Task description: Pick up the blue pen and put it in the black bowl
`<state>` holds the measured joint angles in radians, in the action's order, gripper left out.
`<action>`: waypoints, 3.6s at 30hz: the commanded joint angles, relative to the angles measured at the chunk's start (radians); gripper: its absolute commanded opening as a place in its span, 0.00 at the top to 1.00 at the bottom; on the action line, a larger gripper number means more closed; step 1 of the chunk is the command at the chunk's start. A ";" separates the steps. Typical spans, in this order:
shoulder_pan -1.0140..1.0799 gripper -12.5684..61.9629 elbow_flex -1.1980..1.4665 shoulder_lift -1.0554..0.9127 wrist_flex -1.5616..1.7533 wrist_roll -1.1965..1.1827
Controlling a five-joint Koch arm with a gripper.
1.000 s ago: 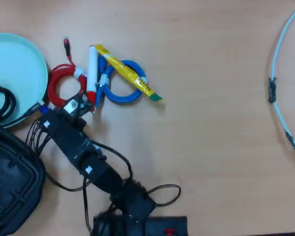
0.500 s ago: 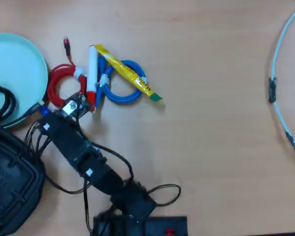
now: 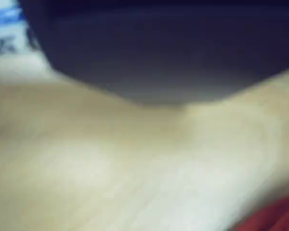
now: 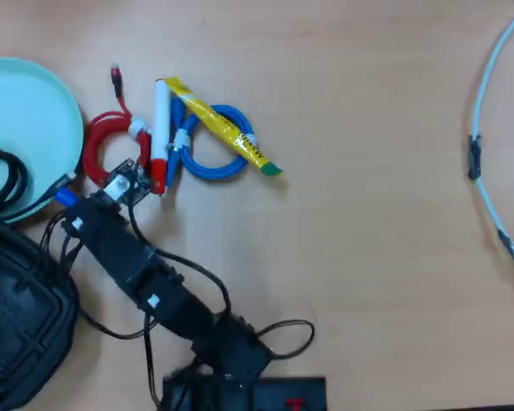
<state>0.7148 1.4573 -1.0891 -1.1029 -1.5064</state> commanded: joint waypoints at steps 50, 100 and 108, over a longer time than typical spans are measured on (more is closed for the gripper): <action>-0.192 0.92 -0.411 -0.637 -0.374 0.252; -0.595 0.92 -0.466 -0.094 0.215 0.261; -0.632 0.92 -0.453 0.048 0.192 0.261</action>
<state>0.0936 1.0186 -1.0830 -0.9910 -1.2471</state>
